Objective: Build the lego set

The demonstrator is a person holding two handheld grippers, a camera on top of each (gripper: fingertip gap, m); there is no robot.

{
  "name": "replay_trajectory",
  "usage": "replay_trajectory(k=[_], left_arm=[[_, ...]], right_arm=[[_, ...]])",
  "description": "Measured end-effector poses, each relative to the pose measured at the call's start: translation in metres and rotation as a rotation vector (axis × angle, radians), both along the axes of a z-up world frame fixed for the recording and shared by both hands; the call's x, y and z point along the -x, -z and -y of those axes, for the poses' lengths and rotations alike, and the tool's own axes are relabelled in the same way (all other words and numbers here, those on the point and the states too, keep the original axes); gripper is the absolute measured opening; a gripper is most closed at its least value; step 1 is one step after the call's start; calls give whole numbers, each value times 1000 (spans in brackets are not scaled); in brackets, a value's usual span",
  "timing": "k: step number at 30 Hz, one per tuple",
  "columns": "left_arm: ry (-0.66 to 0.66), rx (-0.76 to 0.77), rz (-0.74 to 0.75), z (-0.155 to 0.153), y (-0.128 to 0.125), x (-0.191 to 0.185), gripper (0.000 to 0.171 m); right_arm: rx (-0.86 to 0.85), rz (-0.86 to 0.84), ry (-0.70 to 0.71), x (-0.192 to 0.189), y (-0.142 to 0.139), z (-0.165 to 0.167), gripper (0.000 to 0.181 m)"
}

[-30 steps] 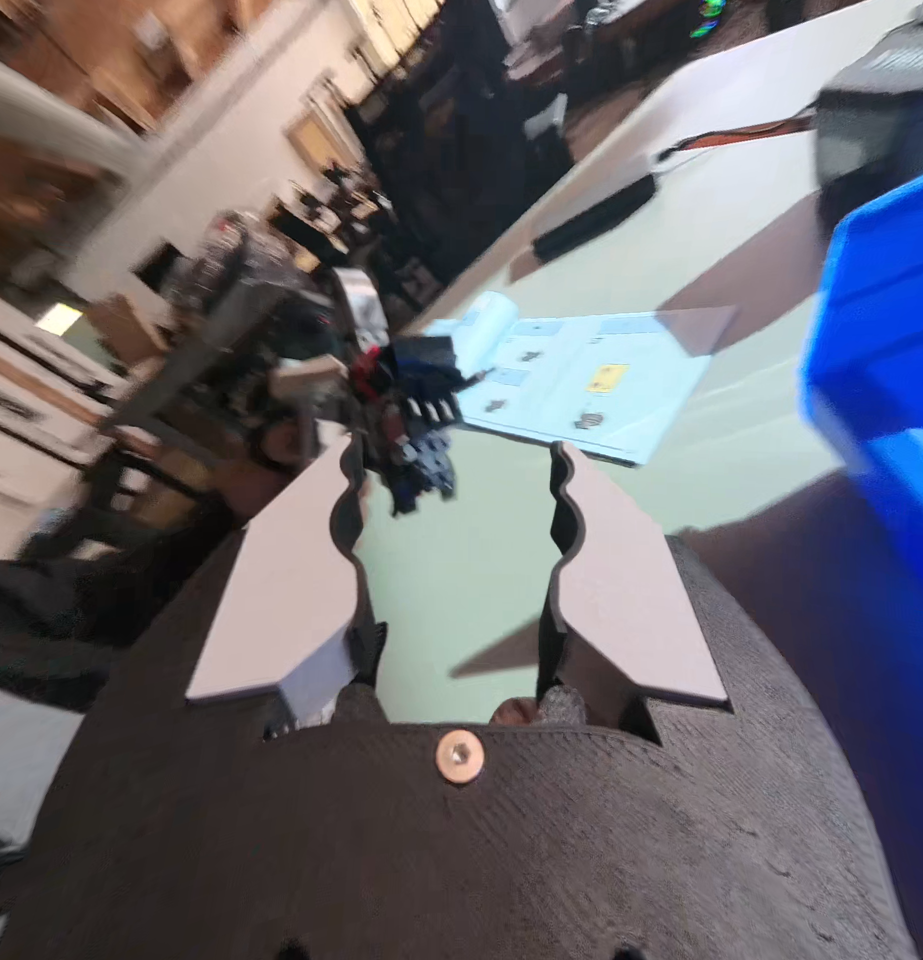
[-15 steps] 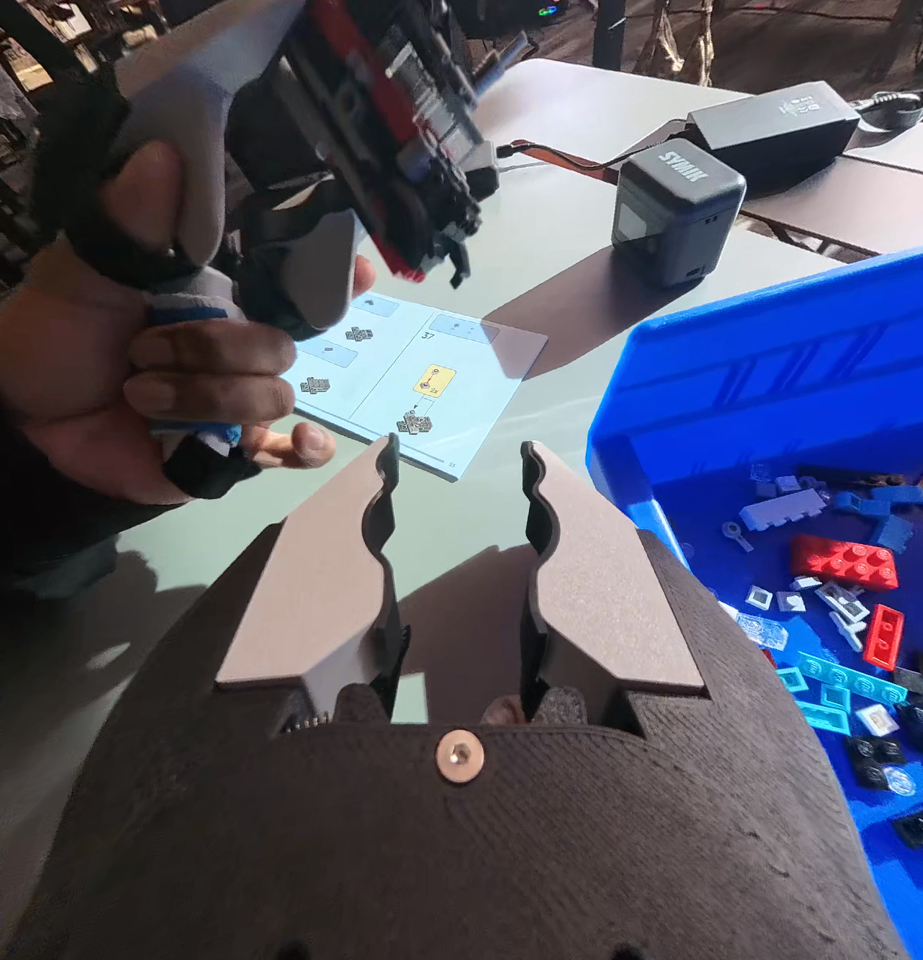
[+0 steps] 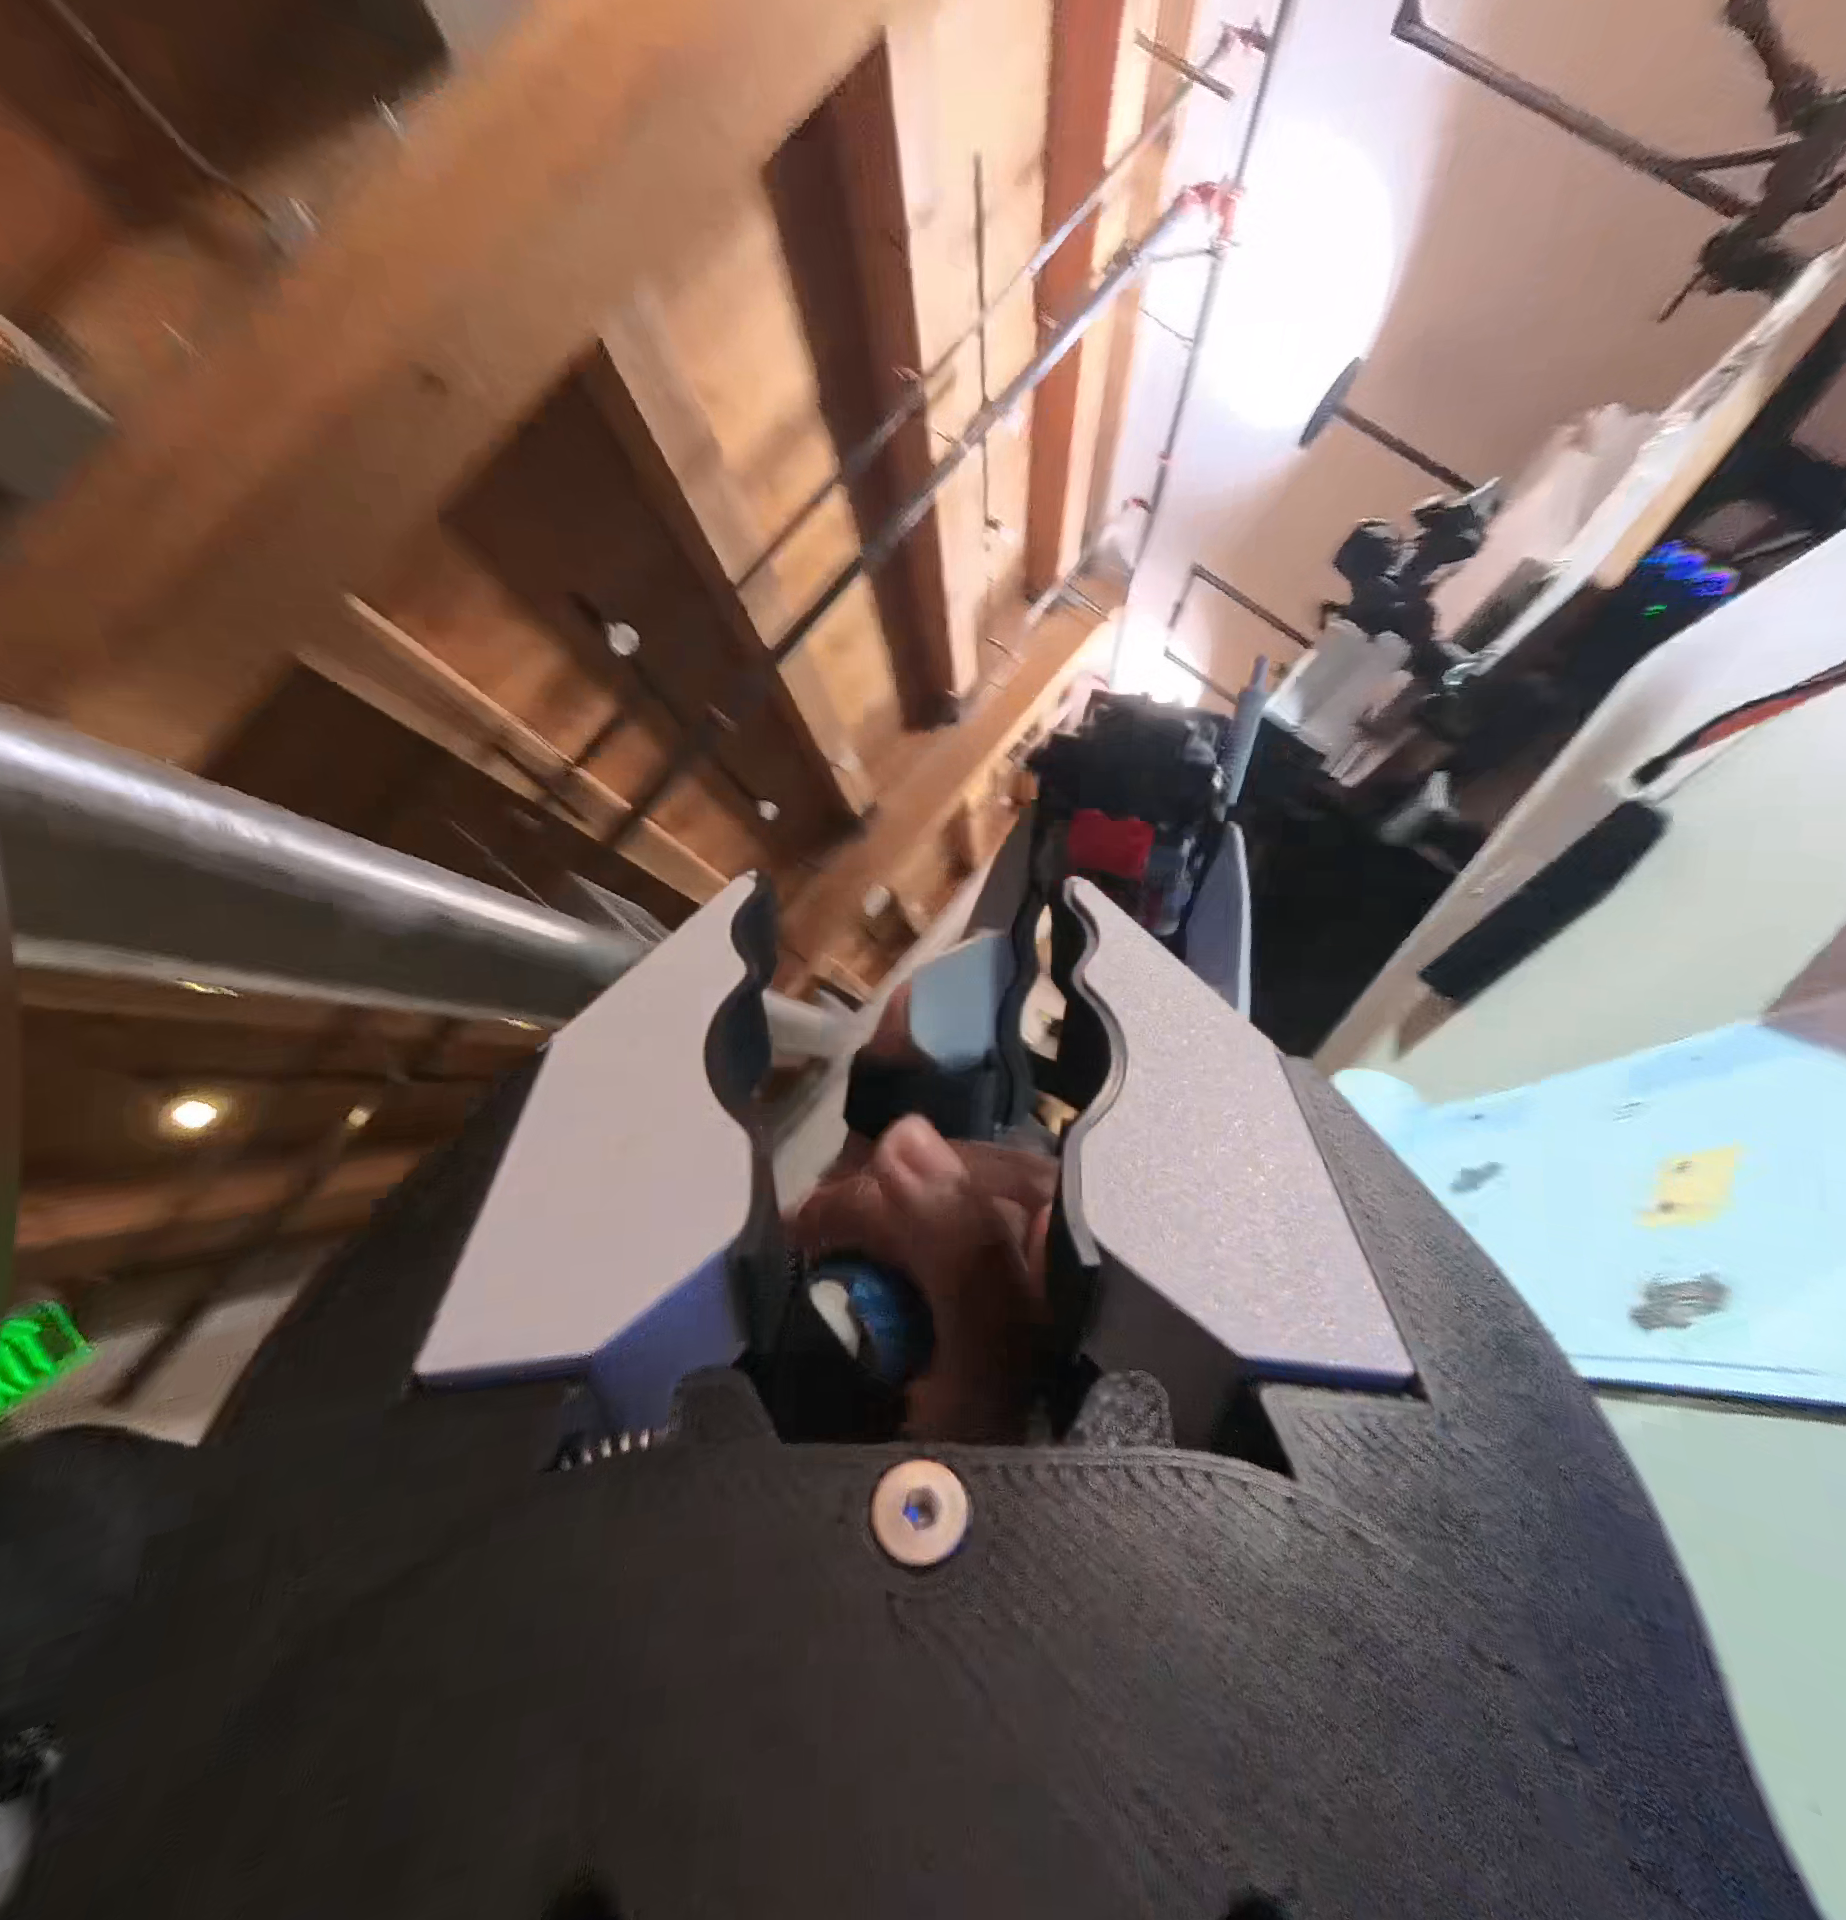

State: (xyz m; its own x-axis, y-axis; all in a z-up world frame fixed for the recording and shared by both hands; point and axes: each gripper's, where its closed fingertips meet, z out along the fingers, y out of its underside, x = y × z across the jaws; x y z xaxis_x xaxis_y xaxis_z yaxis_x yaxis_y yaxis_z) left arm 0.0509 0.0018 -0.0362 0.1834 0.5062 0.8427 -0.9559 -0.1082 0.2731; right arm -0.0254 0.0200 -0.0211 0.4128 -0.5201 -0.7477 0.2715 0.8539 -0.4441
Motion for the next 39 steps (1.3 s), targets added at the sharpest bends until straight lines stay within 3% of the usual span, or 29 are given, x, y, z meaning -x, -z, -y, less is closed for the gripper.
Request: replay_trajectory(k=[8,19,28,36,39], left_arm=[[-118,115,-109,-32,-16,-7,52],[-248,51,-84,-44,-5,-22,52],[-180,14,-104,-38,7,-13,52],[-92,-30,-112,-23,25,4,52],[-94,-24,-104,-20,28,2,52]], right_arm=[[-71,166,47,17,1,-24,45],[-116,184,123,26,19,-48,28],[-66,339,125,46,3,-44,26],[192,292,214,66,-5,-57,16],[165,313,225,77,-6,-50,13]])
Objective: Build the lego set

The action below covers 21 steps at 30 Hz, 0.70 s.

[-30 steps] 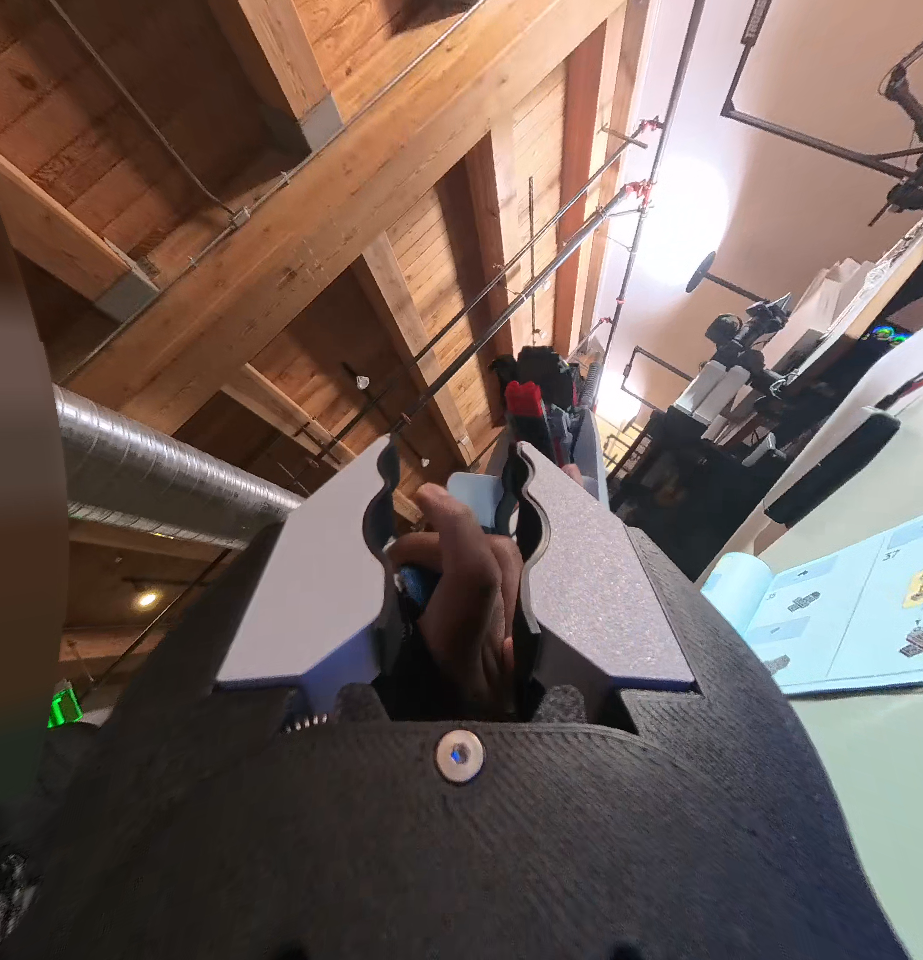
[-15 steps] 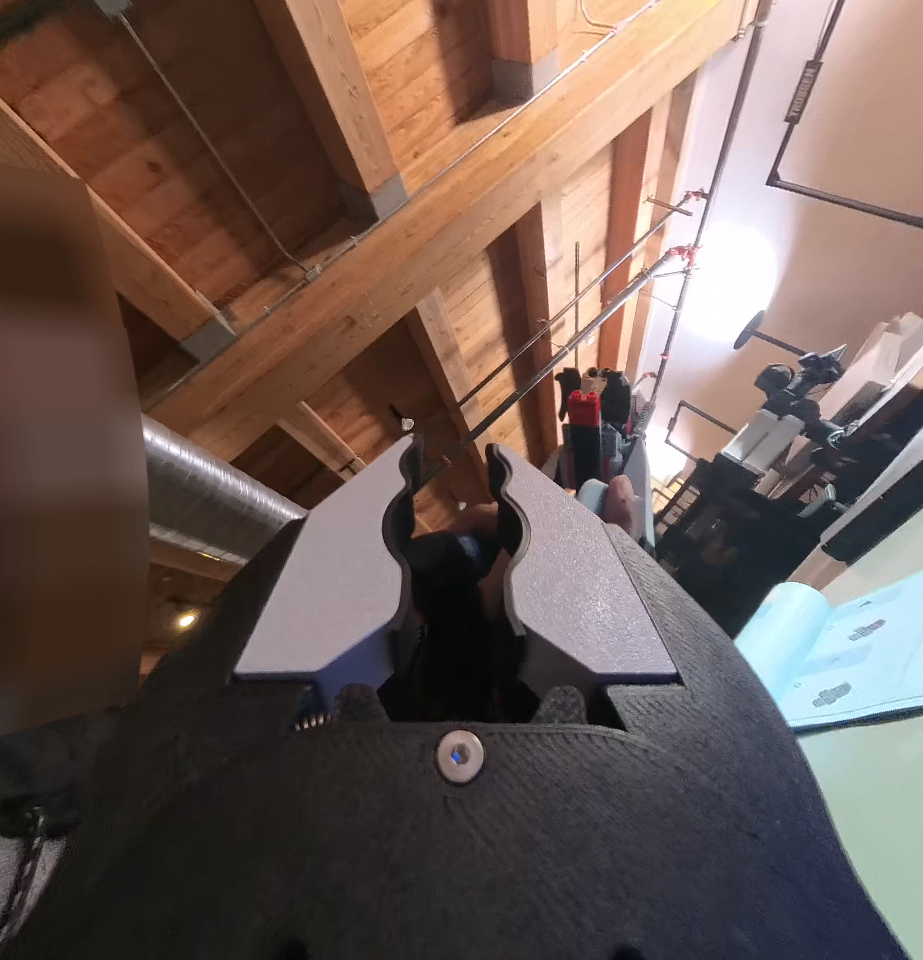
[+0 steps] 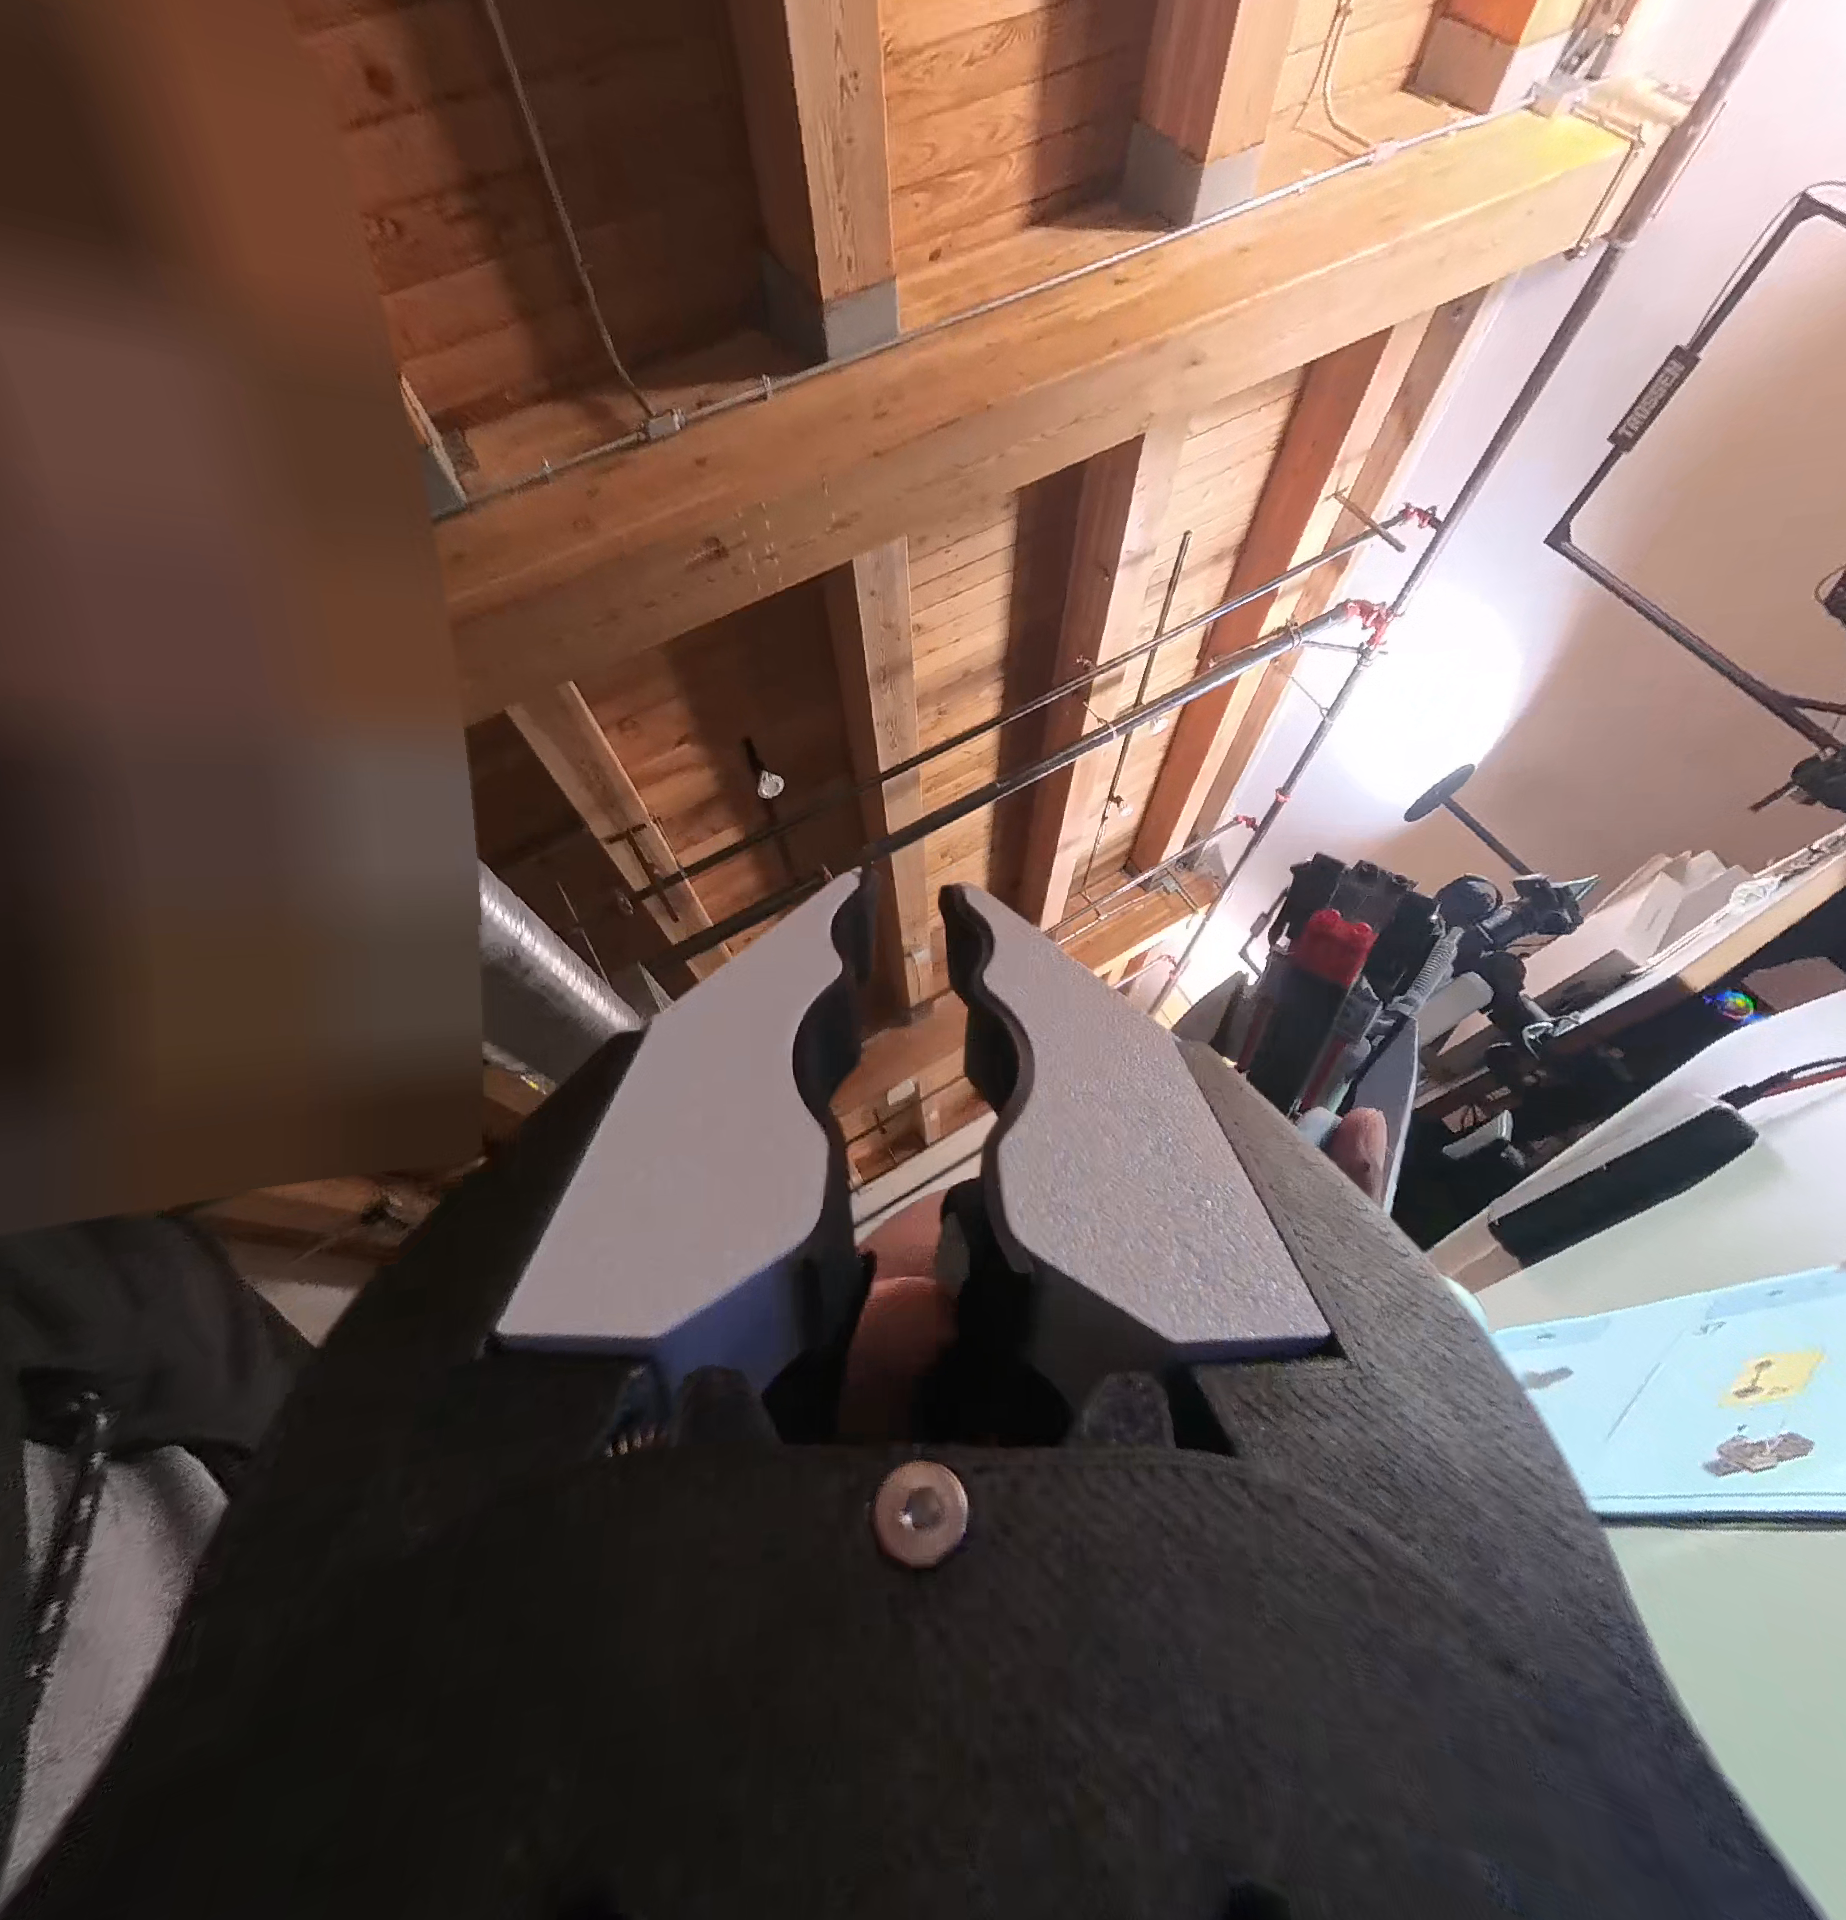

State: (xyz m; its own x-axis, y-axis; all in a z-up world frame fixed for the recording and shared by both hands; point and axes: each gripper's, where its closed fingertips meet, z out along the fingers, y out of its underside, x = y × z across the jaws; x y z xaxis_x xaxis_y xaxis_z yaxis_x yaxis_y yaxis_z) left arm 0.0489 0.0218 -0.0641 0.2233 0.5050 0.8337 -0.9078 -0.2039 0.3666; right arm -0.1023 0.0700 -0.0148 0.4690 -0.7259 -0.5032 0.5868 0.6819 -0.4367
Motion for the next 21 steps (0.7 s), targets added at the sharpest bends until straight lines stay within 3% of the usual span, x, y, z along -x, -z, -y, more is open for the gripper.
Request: replay_trajectory(k=[5,7,9,12,18,21], left_arm=[[48,9,-9,4,6,6,52],[89,36,20,7,3,10,51],[104,42,138,9,-3,14,51],[163,23,304,10,-3,21,52],[331,-108,439,3,36,33,51],[402,-148,490,-3,48,41,51]], right_arm=[[-19,-13,-55,1,9,0,10],[-13,-104,-97,-9,19,-1,16],[-15,-289,-99,-21,38,4,23],[-53,-508,-40,-8,53,27,22],[160,-1118,80,67,115,70,21],[329,-1414,30,106,161,66,20]])
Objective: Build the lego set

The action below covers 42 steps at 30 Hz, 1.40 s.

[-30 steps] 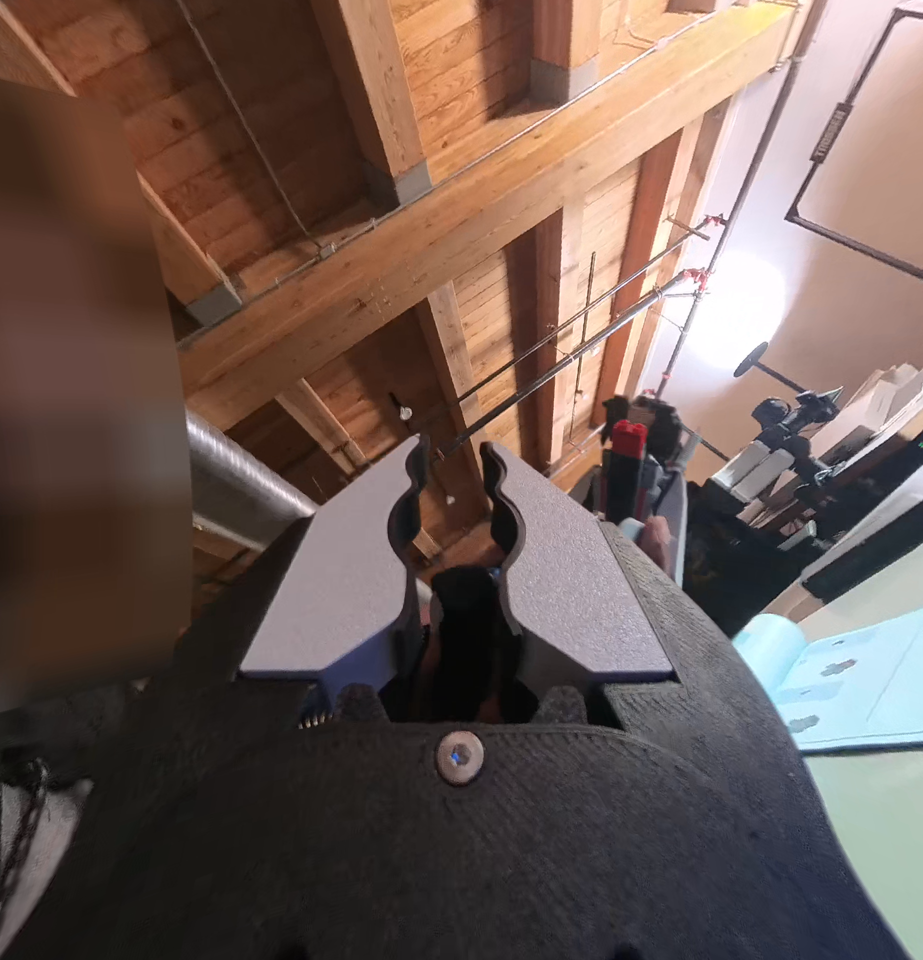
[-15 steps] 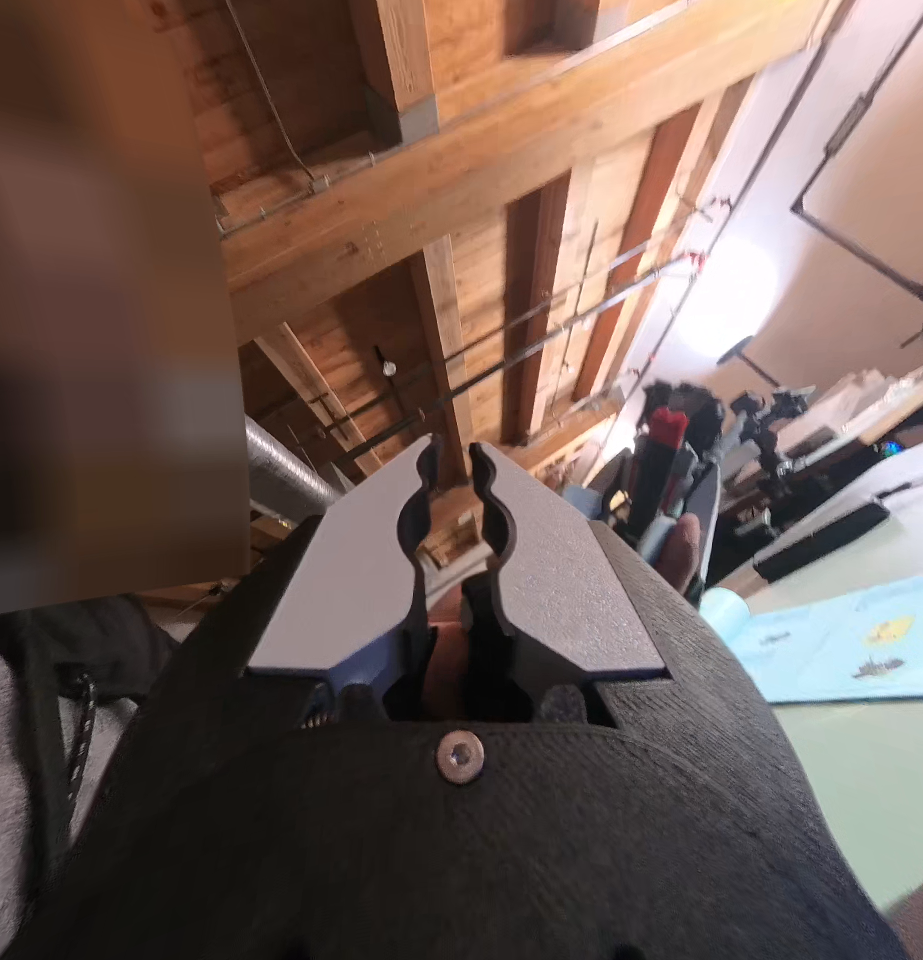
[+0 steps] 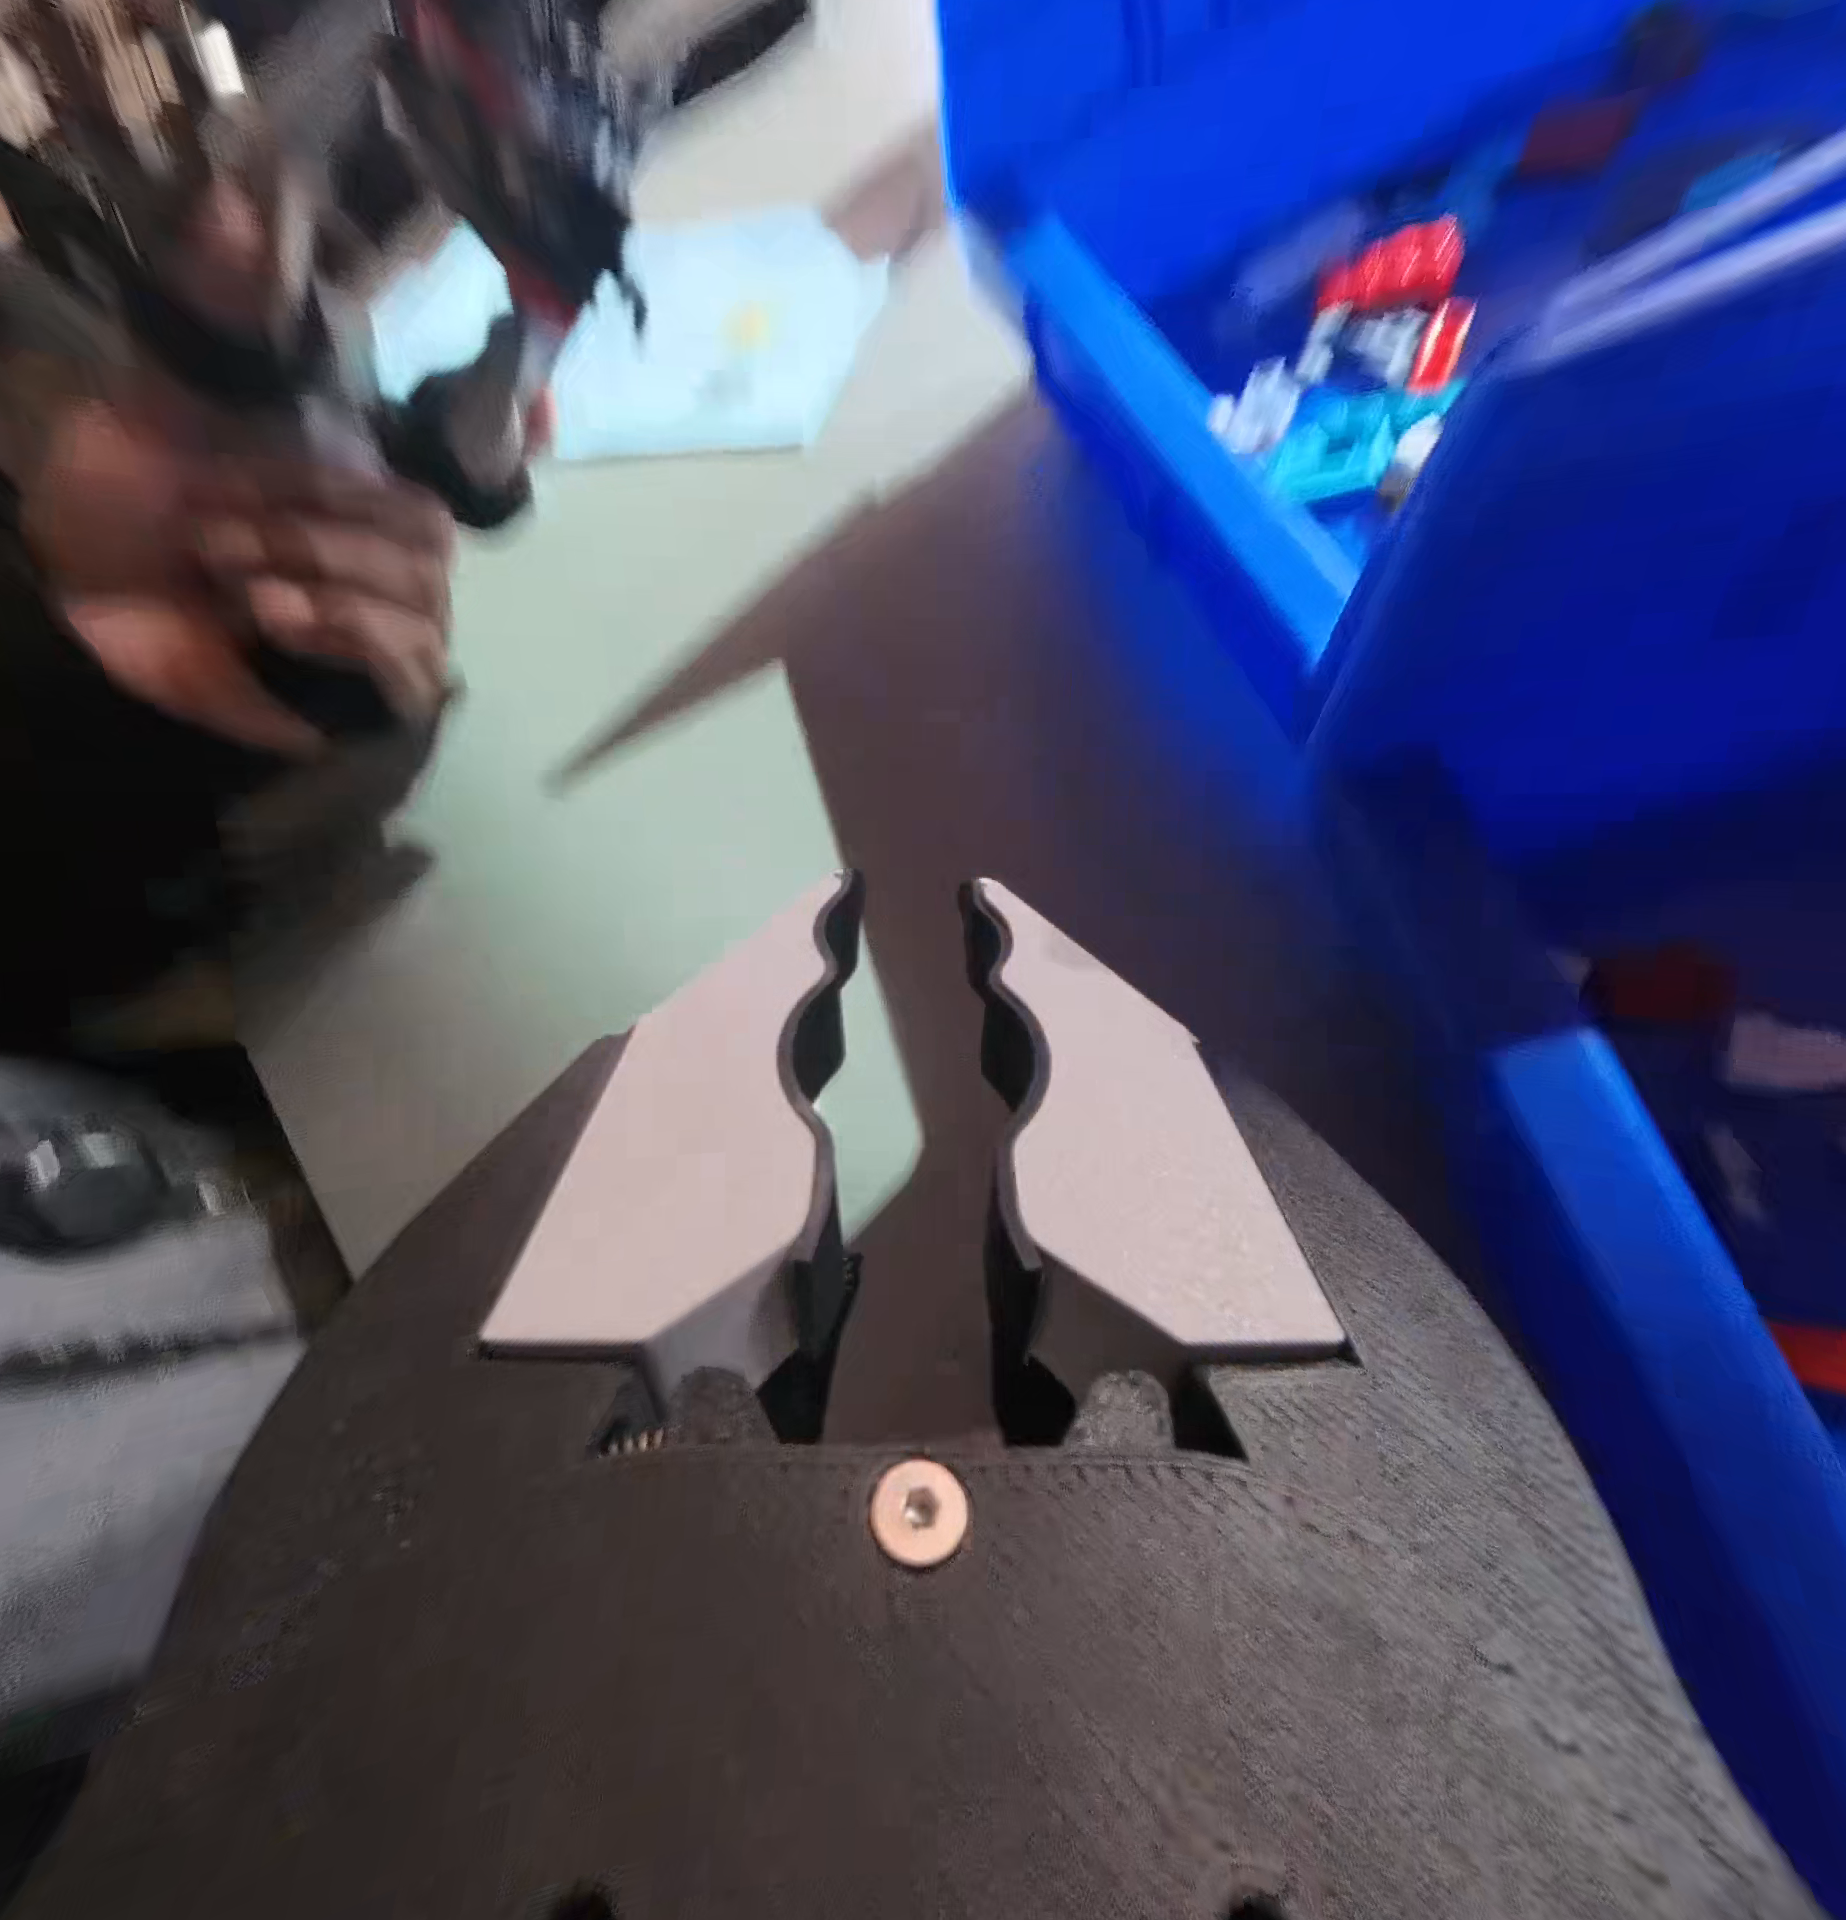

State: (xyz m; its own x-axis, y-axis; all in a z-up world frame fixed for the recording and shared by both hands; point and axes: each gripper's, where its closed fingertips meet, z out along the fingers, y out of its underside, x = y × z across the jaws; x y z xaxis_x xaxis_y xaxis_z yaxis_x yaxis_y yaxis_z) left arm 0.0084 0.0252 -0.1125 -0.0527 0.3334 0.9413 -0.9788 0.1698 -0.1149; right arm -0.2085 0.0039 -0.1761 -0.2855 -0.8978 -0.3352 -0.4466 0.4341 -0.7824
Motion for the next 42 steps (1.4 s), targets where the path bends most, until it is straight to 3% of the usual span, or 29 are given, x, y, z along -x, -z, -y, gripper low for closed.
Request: replay_trajectory(k=[4,9,15,23,27,33,36,42], left_arm=[[76,-22,68,-7,4,13,52],[163,-78,164,-9,14,25,52],[244,-92,217,-8,16,19,51],[76,50,352,40,-43,-53,51],[87,167,300,63,-60,-64,51],[256,48,249,57,-12,-34,51],[325,-36,231,55,8,-24,51],[394,-71,247,54,19,-13,51]], right_arm=[[69,-185,-198,21,29,-36,31],[203,-272,-306,7,44,-56,33],[308,-282,-376,-20,44,-51,5],[378,-108,-643,-95,25,-66,5],[429,-124,-875,-122,33,-75,5],[424,-127,-1084,-137,41,-88,5],[411,-111,-1086,-139,44,-91,5],[447,-25,-1017,-144,31,-85,15]])
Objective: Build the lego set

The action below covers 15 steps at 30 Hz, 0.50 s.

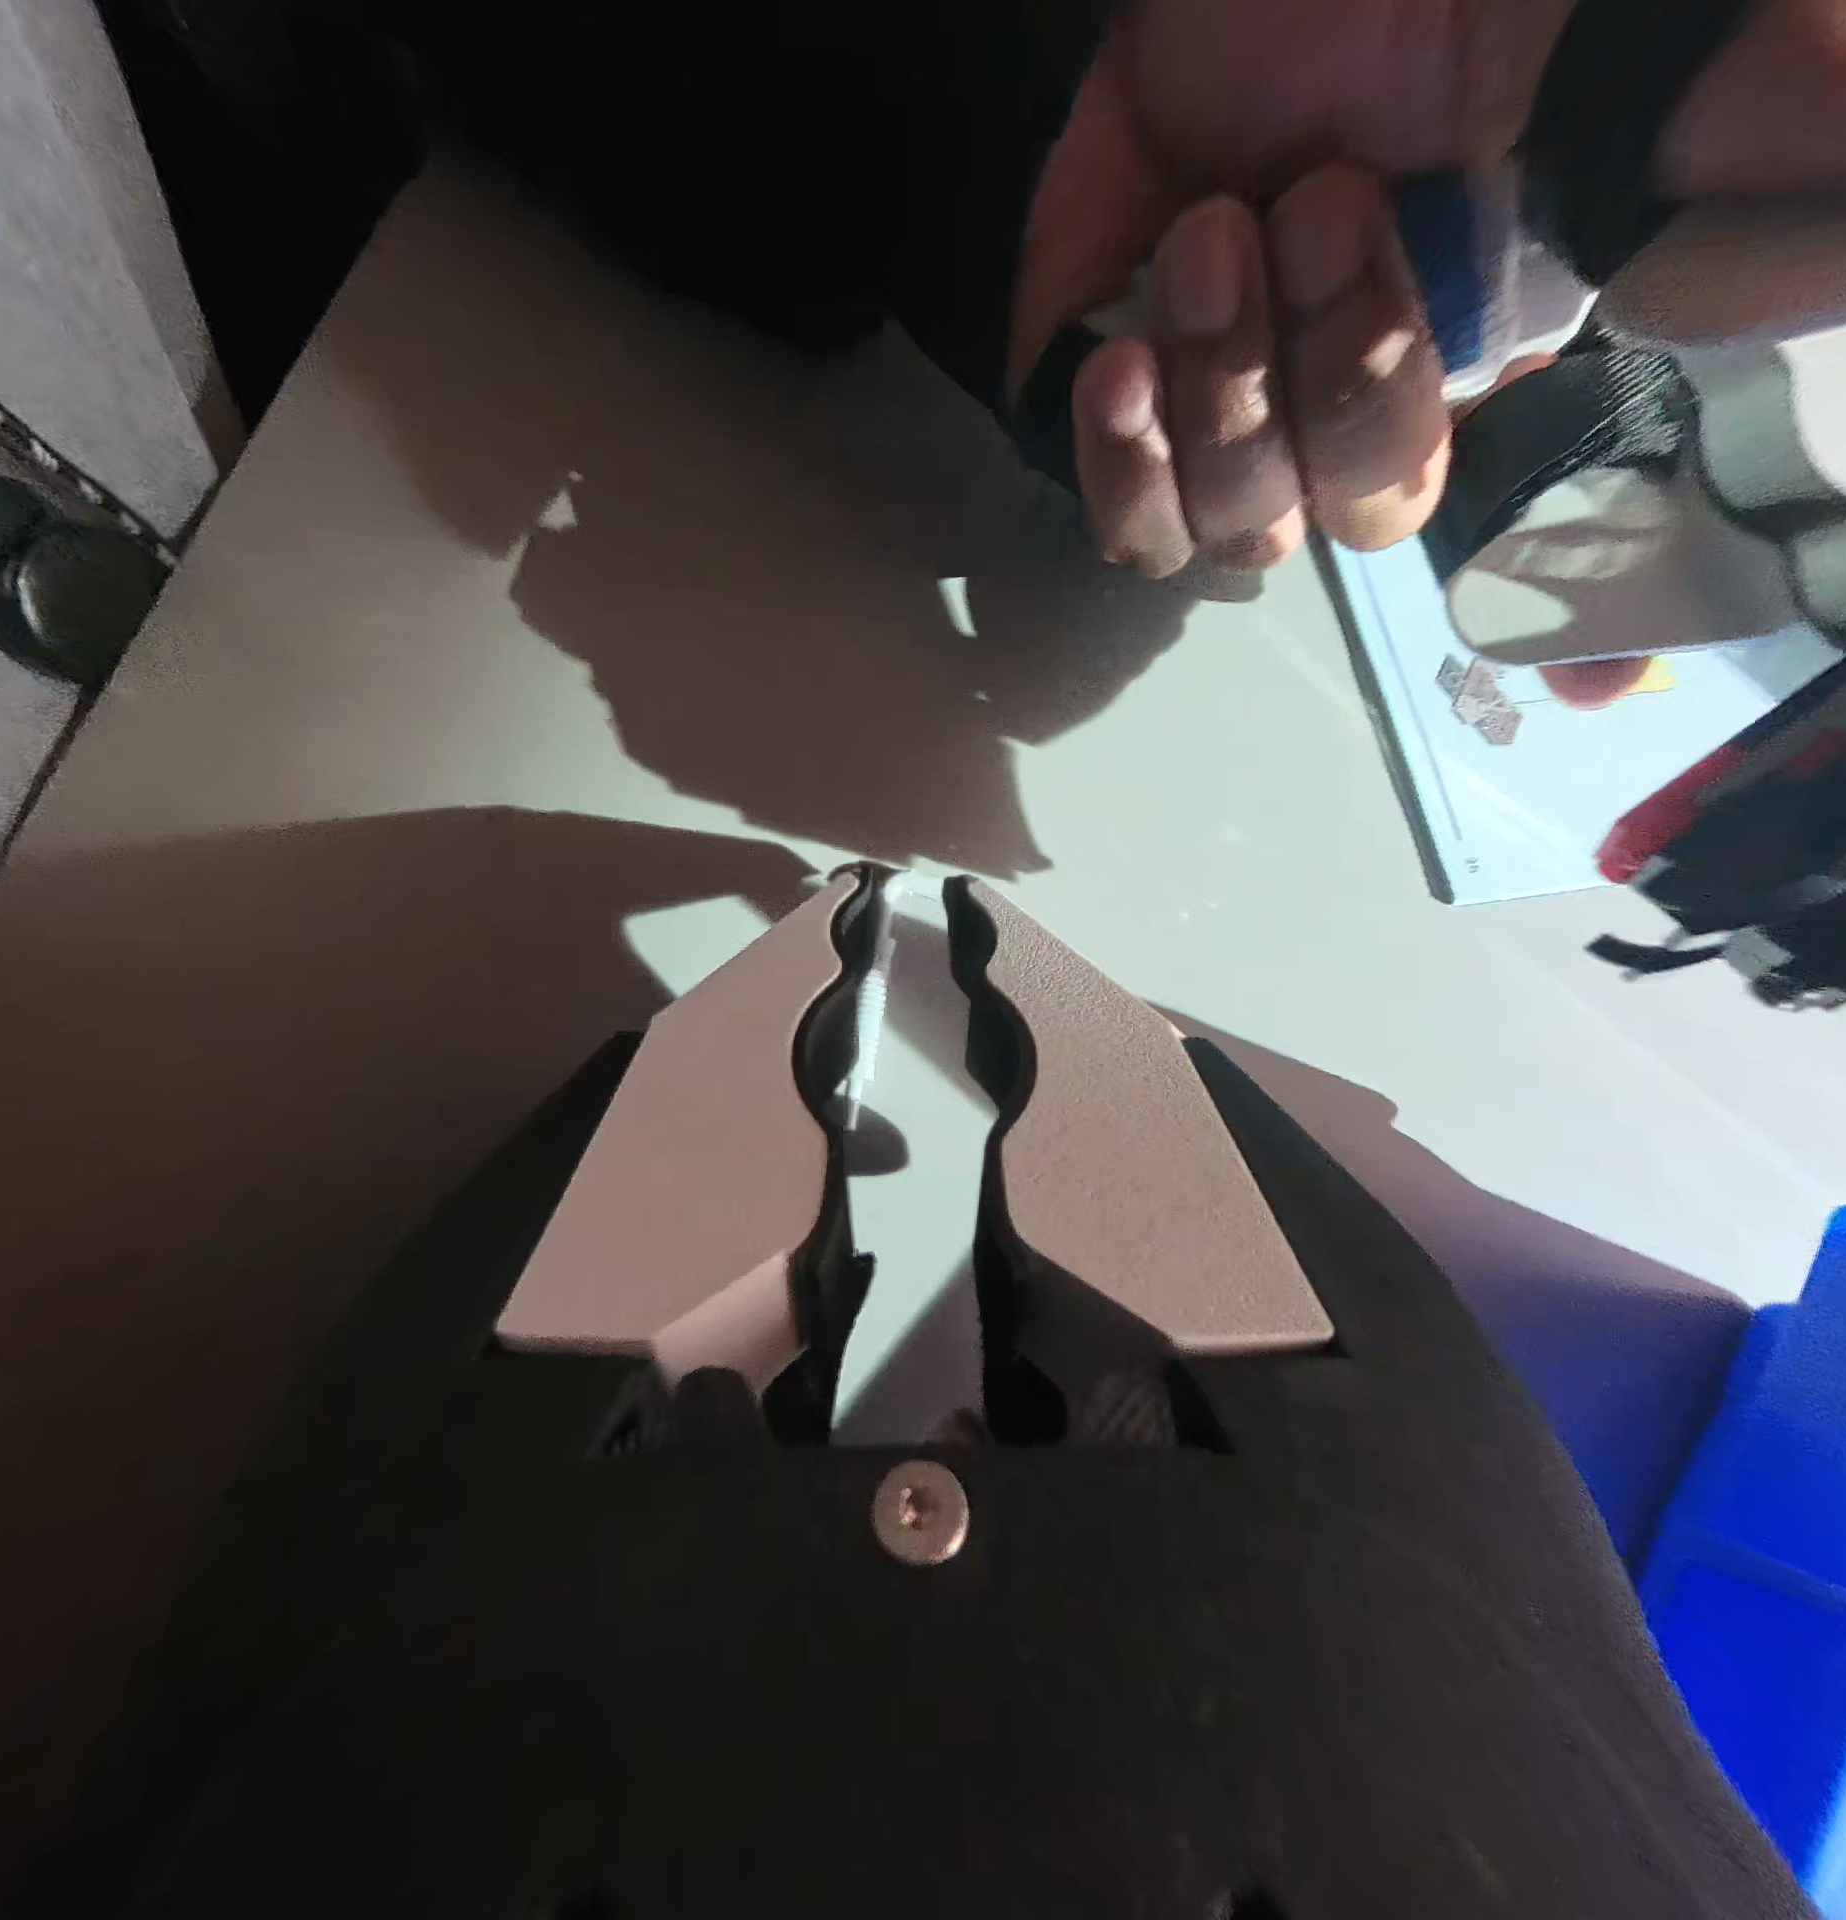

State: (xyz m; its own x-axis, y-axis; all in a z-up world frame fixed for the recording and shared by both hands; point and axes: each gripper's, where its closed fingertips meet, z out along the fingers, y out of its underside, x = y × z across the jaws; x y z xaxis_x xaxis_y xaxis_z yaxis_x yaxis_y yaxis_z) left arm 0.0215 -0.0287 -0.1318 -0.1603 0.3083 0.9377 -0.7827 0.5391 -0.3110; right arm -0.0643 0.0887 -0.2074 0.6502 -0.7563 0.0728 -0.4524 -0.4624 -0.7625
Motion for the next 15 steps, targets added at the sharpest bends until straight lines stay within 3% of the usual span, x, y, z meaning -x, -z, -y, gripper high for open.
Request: replay_trajectory(k=[7,15], left_arm=[[-8,-13,-28,2,2,-7,51],[9,-38,-29,2,6,-5,51]], right_arm=[[63,83,-29,-3,-5,-6,17],[151,28,-38,-3,12,-6,19]])
